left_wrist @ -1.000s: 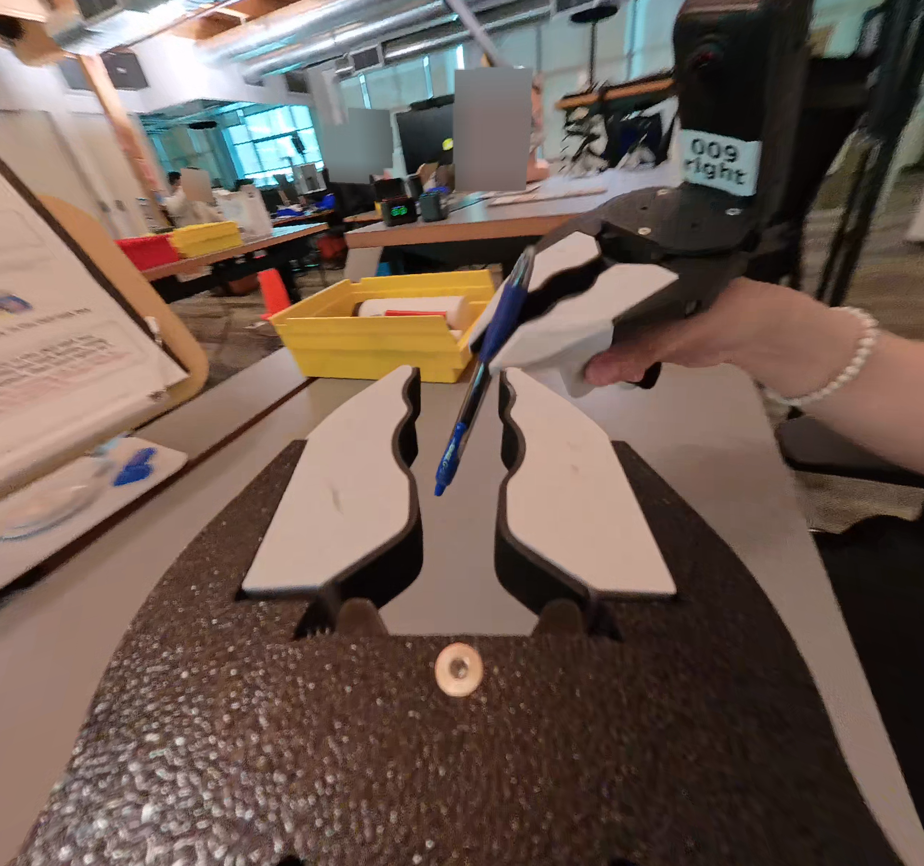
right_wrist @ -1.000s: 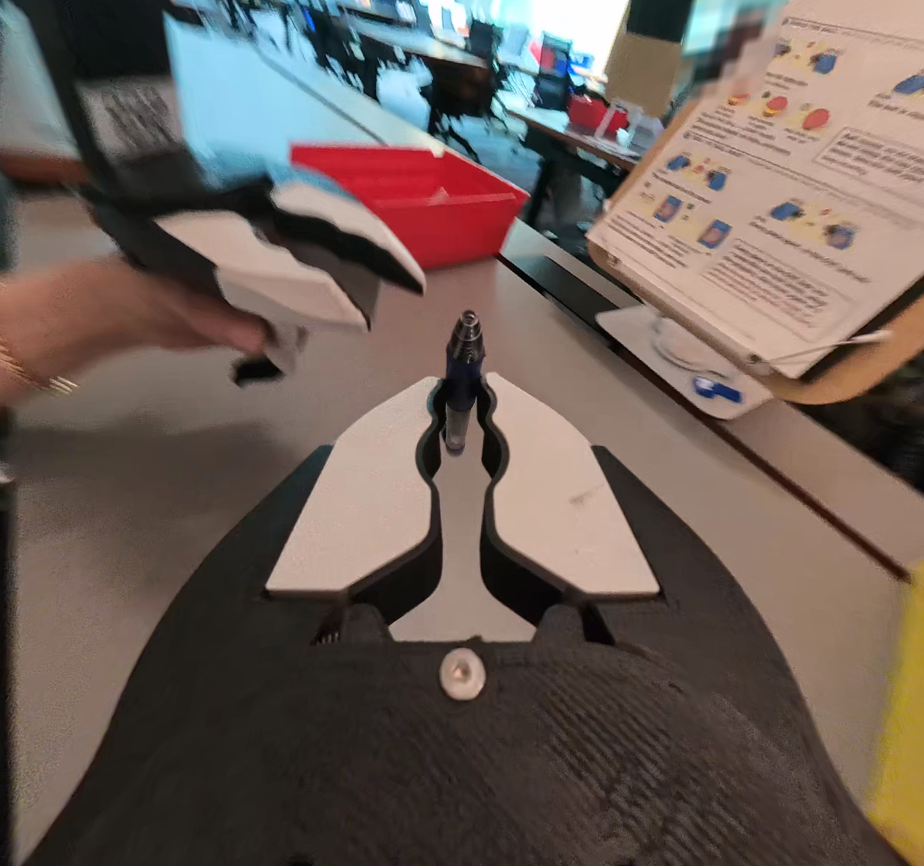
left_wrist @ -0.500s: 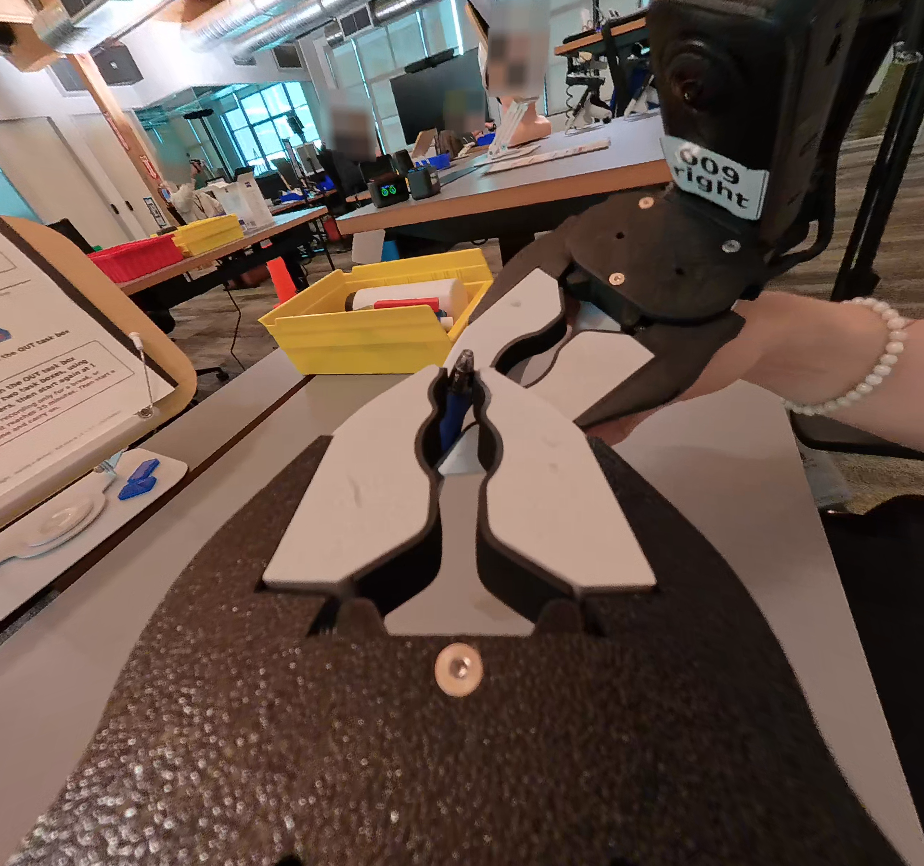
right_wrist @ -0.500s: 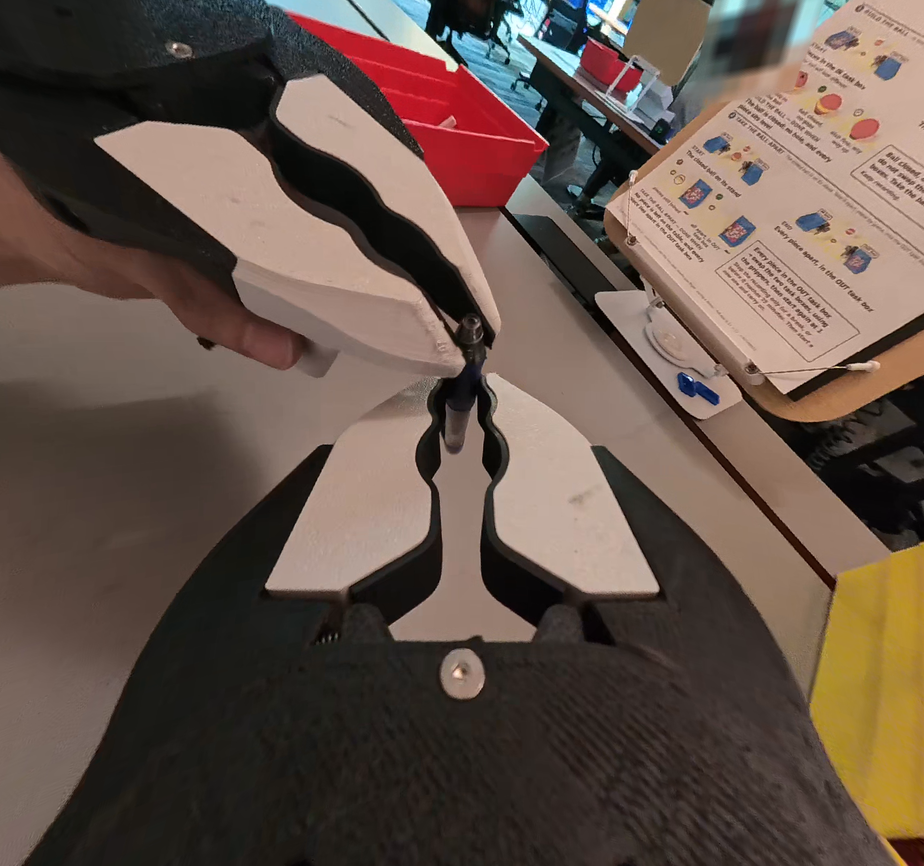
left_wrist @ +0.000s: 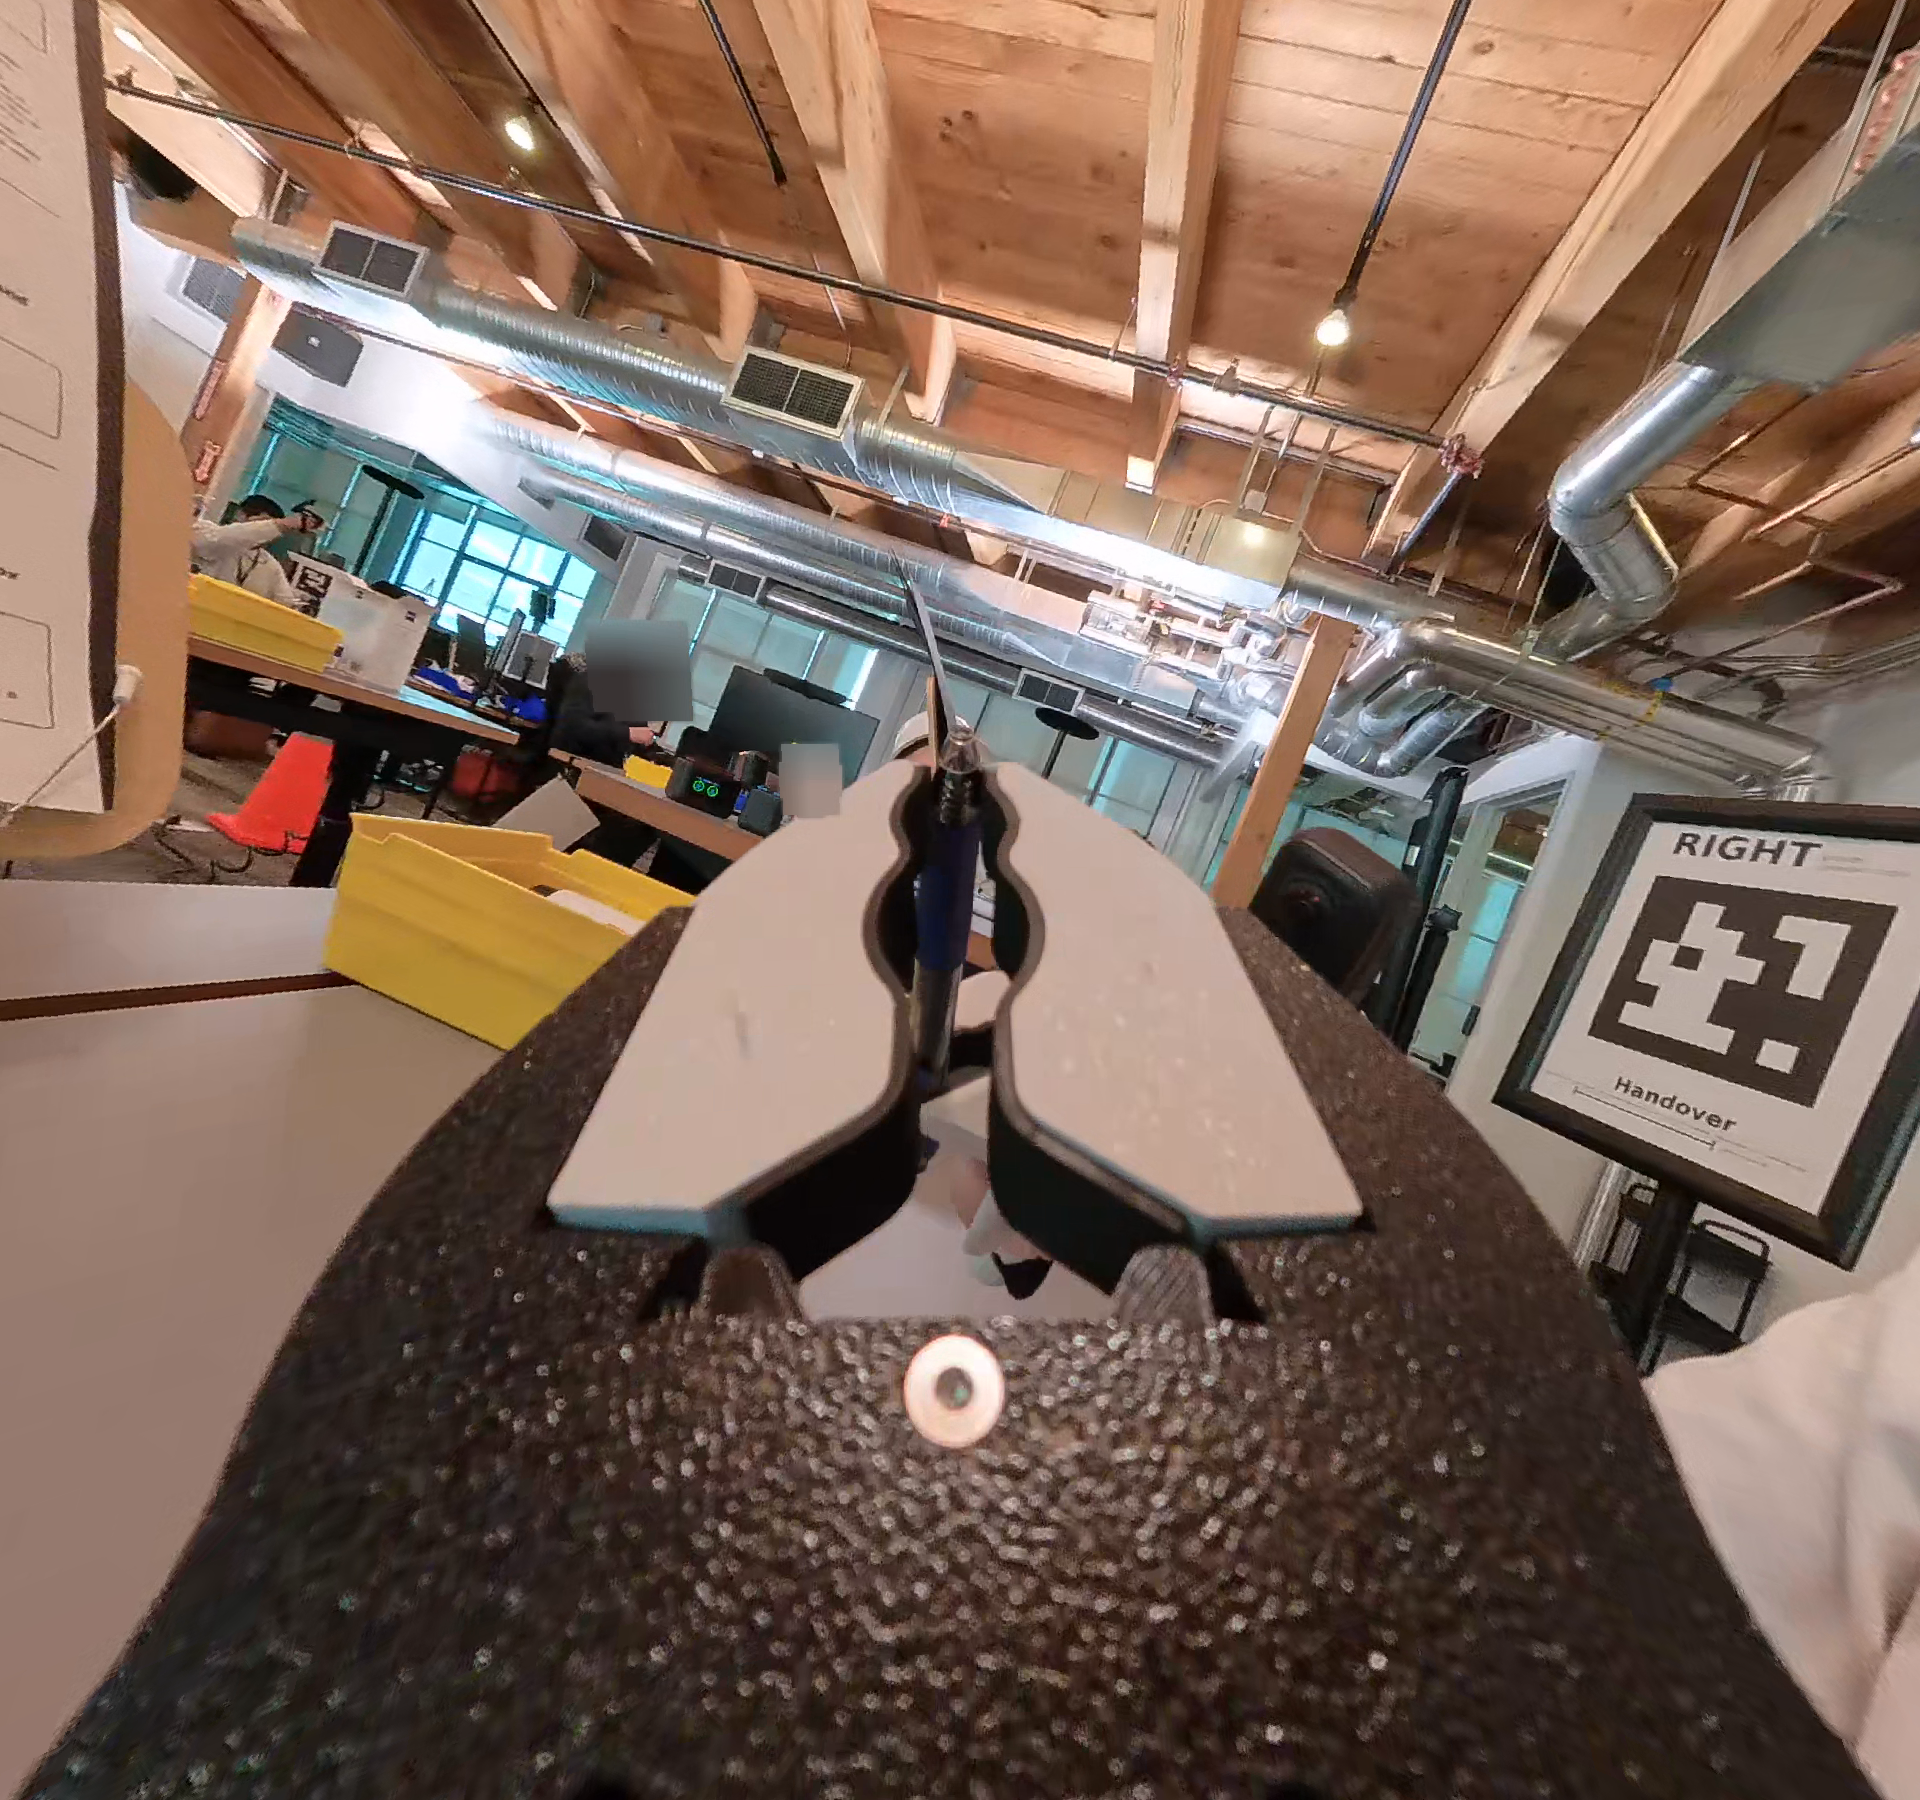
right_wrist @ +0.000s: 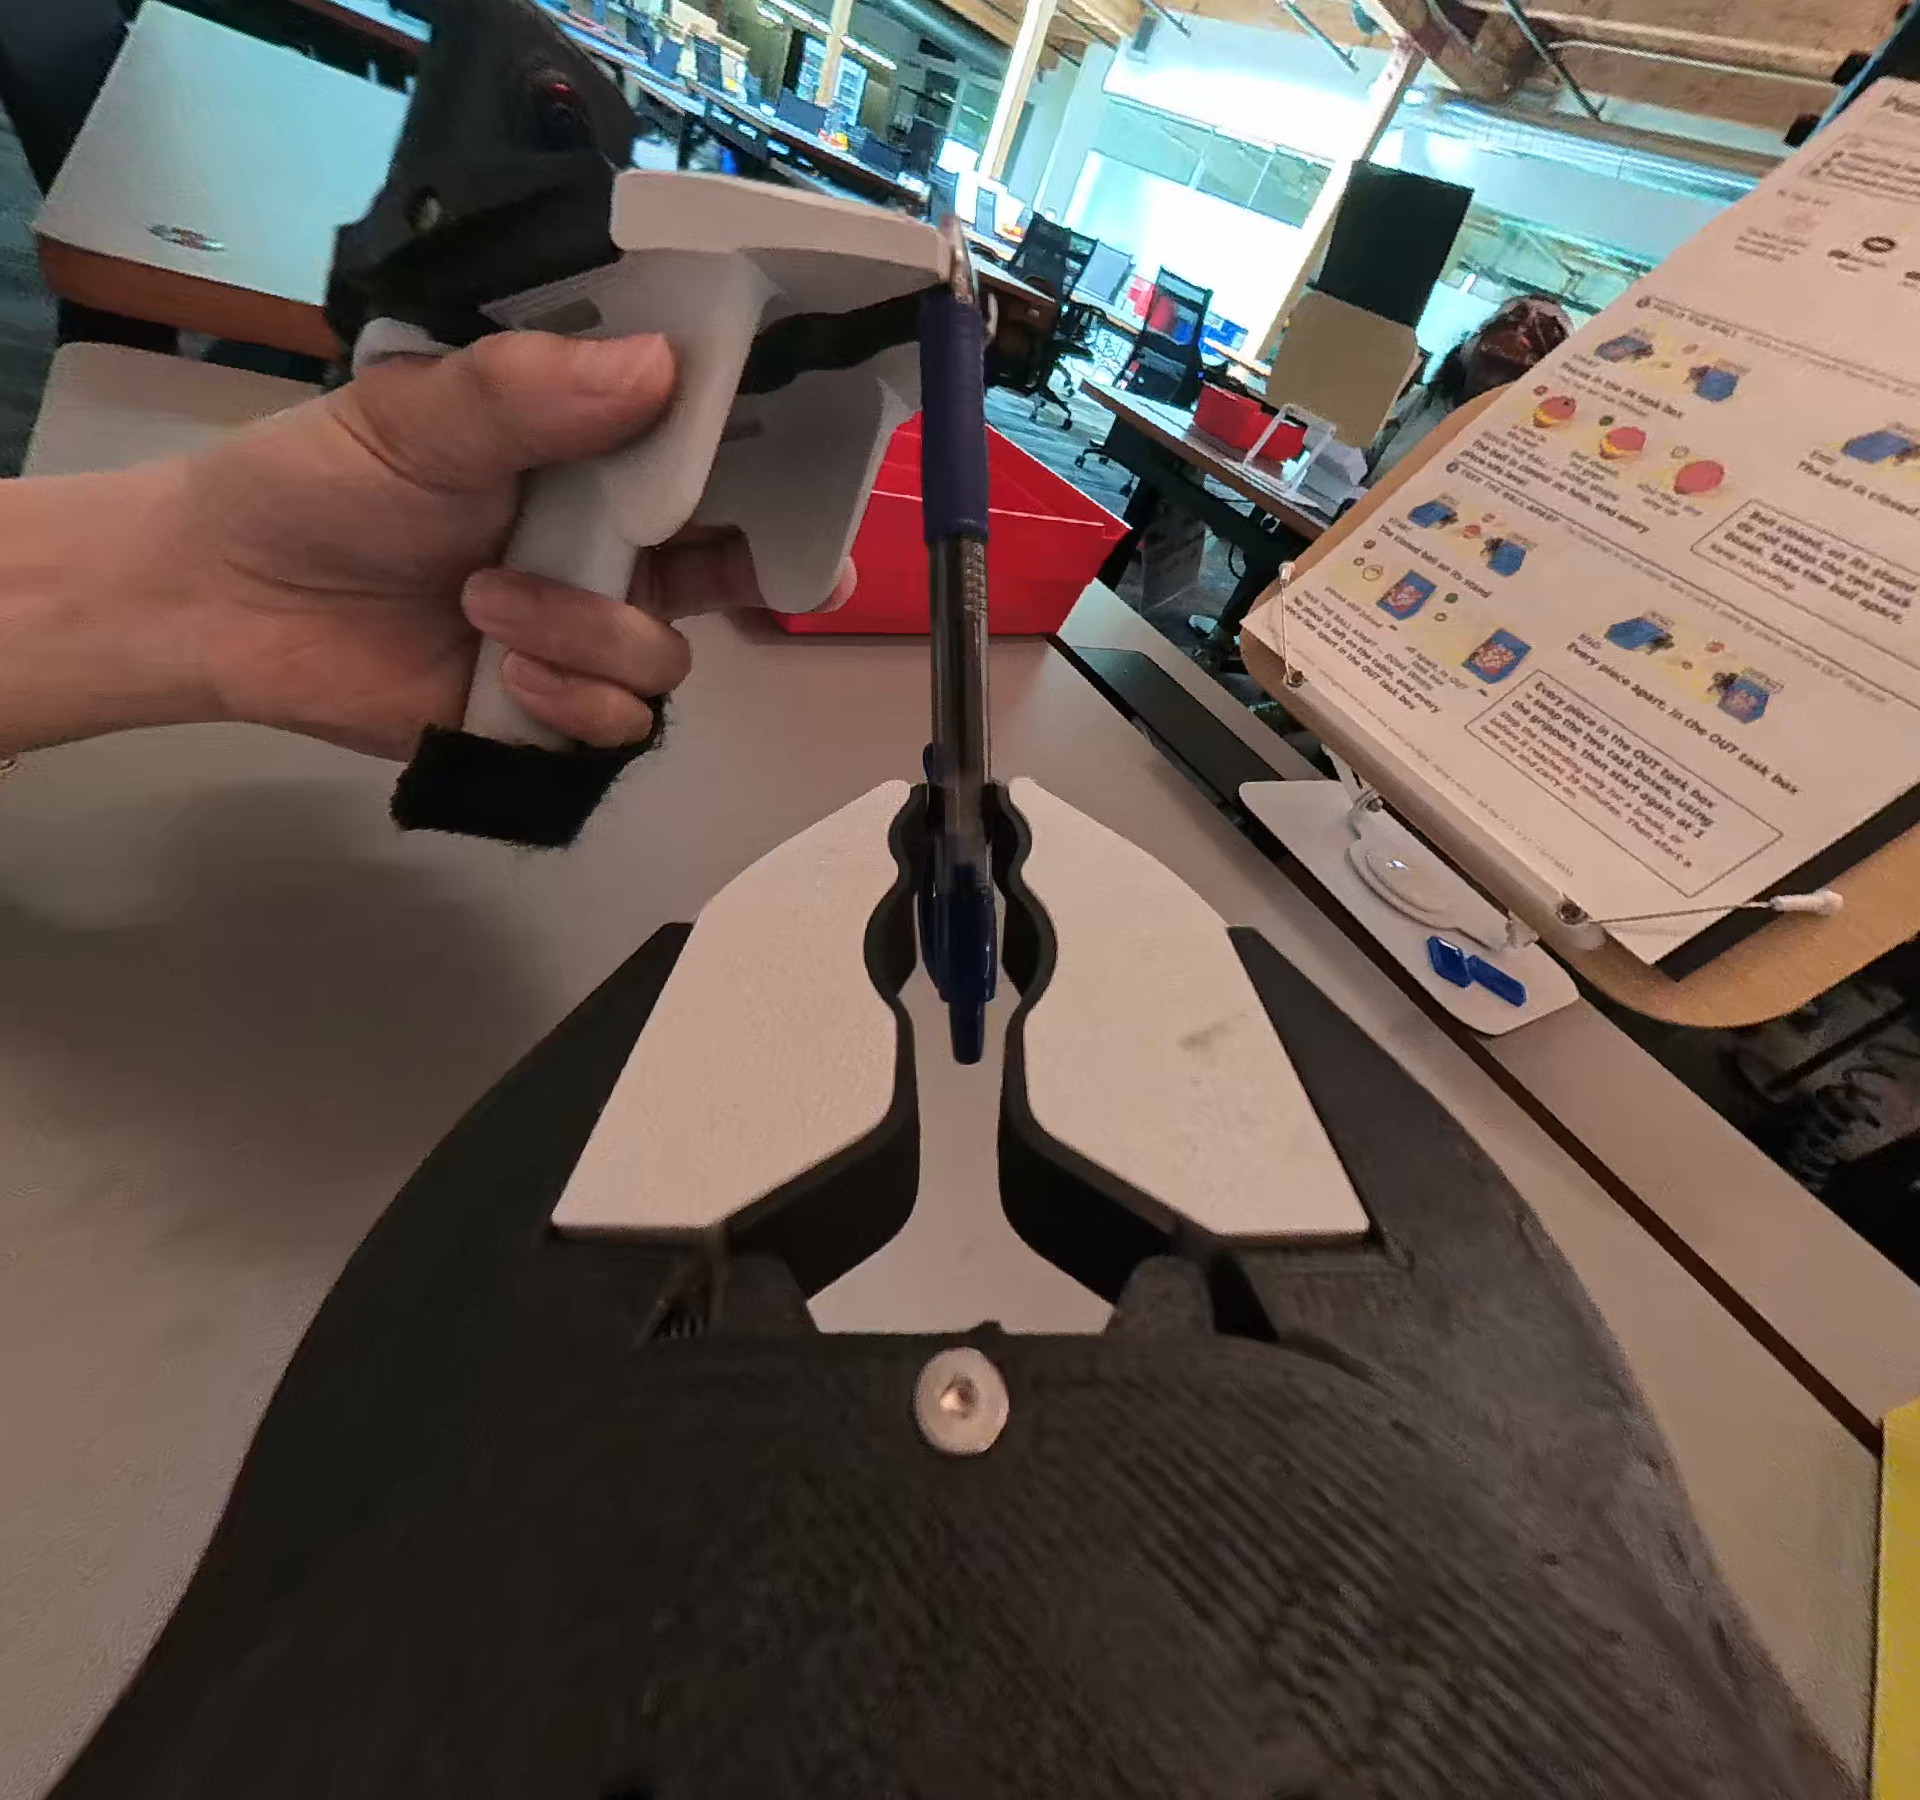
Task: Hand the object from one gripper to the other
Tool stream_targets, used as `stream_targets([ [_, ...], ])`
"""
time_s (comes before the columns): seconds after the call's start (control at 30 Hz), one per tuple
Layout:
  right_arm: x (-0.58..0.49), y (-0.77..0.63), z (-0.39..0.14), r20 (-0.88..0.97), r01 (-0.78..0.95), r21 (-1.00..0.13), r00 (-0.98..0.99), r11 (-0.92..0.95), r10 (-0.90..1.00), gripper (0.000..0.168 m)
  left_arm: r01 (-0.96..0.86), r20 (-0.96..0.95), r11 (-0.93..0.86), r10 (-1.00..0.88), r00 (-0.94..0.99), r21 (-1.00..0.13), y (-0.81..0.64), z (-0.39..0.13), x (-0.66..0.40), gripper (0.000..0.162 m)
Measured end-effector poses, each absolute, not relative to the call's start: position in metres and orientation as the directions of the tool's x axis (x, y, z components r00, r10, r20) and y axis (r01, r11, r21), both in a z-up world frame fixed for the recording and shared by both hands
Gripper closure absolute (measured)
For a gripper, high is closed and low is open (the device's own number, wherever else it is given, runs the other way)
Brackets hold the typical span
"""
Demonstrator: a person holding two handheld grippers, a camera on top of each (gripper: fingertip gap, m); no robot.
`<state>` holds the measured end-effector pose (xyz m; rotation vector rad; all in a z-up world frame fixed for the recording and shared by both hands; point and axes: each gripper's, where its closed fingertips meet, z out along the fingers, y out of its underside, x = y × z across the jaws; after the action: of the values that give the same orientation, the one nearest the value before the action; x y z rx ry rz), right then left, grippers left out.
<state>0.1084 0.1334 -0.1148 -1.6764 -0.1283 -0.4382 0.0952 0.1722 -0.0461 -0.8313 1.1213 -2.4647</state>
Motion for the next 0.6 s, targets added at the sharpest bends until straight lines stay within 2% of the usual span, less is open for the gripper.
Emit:
stream_targets([
  [0.13,0.112,0.128,-0.116,0.367,0.330,-0.919,0.917,-0.214,-0.160,0.158,0.034,0.335,-0.597,-0.497,-0.801,-0.801,0.167,-0.048,0.094,0.154],
  [0.23,0.118,0.122,-0.117,0.422,0.370,-0.888,0.891,-0.274,-0.165,0.158,0.048,0.257,-0.477,-0.553,-0.792,-0.878,0.164,-0.055,0.094,0.153],
  [0.3,0.123,0.118,-0.118,0.484,0.412,-0.851,0.855,-0.325,-0.184,0.158,0.085,0.151,-0.329,-0.628,-0.763,-0.940,0.164,-0.062,0.094,0.146],
  [0.4,0.127,0.113,-0.125,0.595,0.490,-0.761,0.789,-0.425,-0.154,0.158,0.100,-0.067,-0.006,-0.700,-0.711,-0.995,0.160,-0.076,0.092,0.137],
  [0.5,0.125,0.114,-0.133,0.671,0.556,-0.677,0.735,-0.482,-0.095,0.158,0.067,-0.242,0.263,-0.718,-0.653,-0.962,0.160,-0.092,0.092,0.130],
  [0.6,0.120,0.117,-0.139,0.714,0.604,-0.620,0.699,-0.501,-0.040,0.158,0.003,-0.292,0.377,-0.714,-0.636,-0.926,0.162,-0.106,0.094,0.125],
])
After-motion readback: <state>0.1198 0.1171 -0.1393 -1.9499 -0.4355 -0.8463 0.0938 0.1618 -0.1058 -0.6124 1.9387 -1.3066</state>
